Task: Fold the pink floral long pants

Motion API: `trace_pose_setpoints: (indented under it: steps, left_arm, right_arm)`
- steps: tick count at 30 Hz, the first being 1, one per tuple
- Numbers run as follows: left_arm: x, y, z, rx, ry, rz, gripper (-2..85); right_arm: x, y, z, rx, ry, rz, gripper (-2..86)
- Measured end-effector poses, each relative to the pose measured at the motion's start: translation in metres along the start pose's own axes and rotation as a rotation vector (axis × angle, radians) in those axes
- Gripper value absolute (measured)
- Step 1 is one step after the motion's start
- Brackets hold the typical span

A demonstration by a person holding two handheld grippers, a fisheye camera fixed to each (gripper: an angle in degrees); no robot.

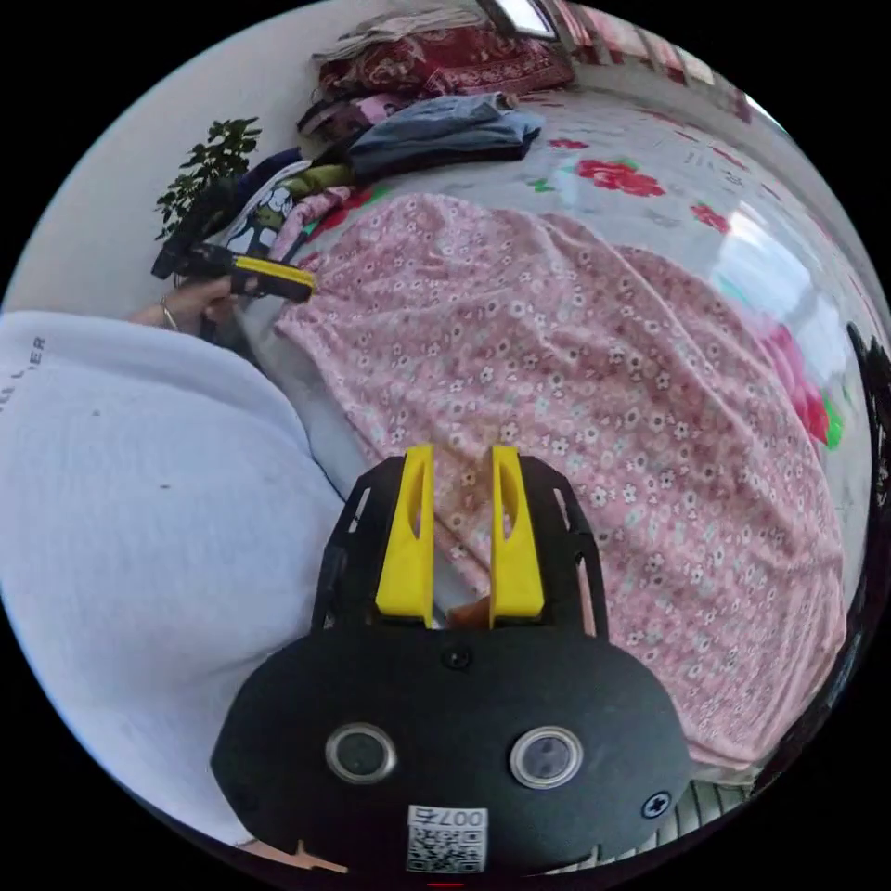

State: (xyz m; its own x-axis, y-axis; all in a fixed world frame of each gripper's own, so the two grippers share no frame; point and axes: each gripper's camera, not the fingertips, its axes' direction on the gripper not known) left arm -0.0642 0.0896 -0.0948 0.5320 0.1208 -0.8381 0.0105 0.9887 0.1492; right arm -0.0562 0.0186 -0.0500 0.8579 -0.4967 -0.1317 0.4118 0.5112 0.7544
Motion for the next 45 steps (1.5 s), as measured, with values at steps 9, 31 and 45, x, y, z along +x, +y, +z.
trace_pose_setpoints:
  steps: [9, 31, 45]
  left_arm:
    - [-0.017, 0.051, -0.073, 0.224, -0.107, -0.066, 4.5]
    - [-0.107, 0.079, -0.035, 0.263, 0.136, -0.428, 10.5]
    - [-0.128, 0.096, 0.001, 0.175, 0.321, -0.669, 11.8]
  right_arm:
    - [-0.011, 0.000, -0.001, 0.071, 0.055, 0.024, 6.5]
    - [0.230, 0.384, -0.164, 0.815, 0.288, 1.460, 8.2]
    - [0.308, 0.376, -0.150, 0.777, 0.327, 1.539, 2.8]
